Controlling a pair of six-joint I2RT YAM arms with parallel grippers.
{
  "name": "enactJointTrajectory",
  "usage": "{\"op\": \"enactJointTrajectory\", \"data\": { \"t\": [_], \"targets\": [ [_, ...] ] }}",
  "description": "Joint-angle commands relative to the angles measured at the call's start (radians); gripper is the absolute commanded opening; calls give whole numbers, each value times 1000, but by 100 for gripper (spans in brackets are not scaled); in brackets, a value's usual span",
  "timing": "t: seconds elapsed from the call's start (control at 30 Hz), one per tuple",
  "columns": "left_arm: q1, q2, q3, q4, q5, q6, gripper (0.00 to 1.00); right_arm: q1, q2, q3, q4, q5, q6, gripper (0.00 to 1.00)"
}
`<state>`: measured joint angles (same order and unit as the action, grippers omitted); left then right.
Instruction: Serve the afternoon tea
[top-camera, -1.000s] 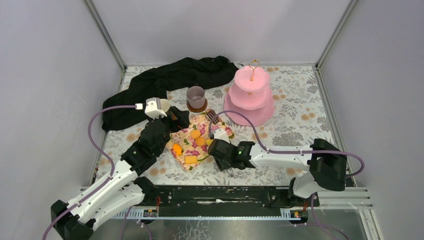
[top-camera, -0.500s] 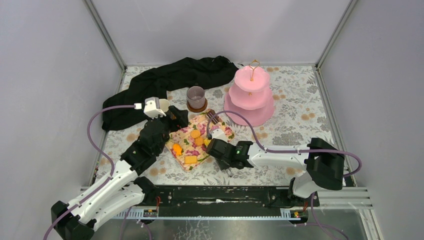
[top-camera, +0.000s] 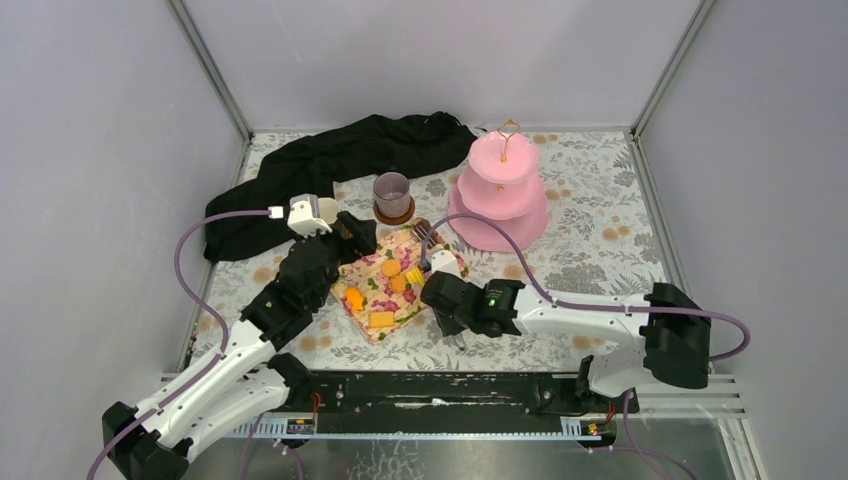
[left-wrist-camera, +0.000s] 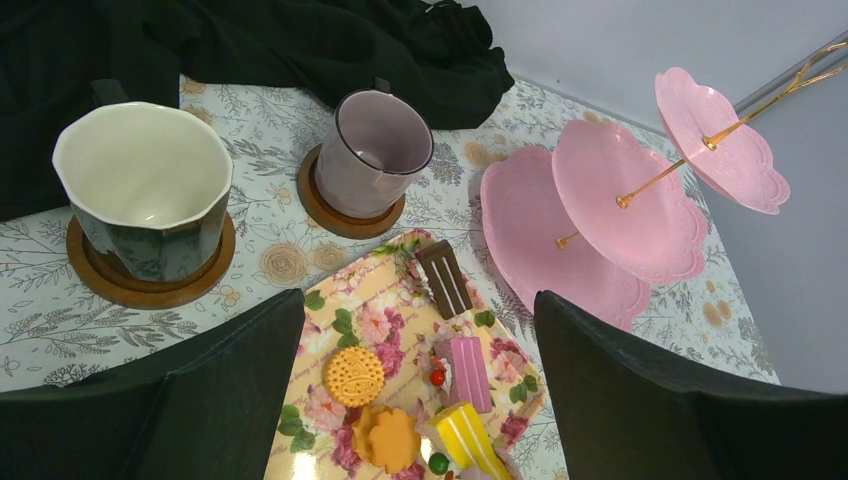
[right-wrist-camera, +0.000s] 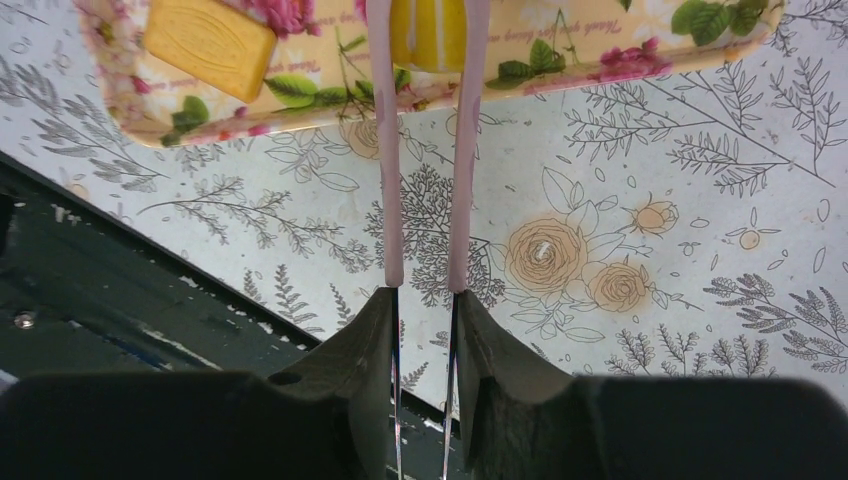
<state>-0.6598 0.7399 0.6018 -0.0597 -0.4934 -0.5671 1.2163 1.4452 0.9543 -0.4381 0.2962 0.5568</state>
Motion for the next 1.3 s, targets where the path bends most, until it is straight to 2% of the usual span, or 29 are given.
{"op": "enactJointTrajectory", "data": {
  "t": [0.0, 0.9, 1.27],
  "targets": [
    [8, -17, -4, 61, -7, -5, 92, -4, -62, 59, -27, 31, 21, 20],
    [8, -21, -7, 55, -24, -14, 92, 17, -235, 87, -138, 138, 112, 15],
    [8, -25, -8, 54, -21, -12, 92, 15, -279, 178, -257, 341, 163, 16]
  ]
}}
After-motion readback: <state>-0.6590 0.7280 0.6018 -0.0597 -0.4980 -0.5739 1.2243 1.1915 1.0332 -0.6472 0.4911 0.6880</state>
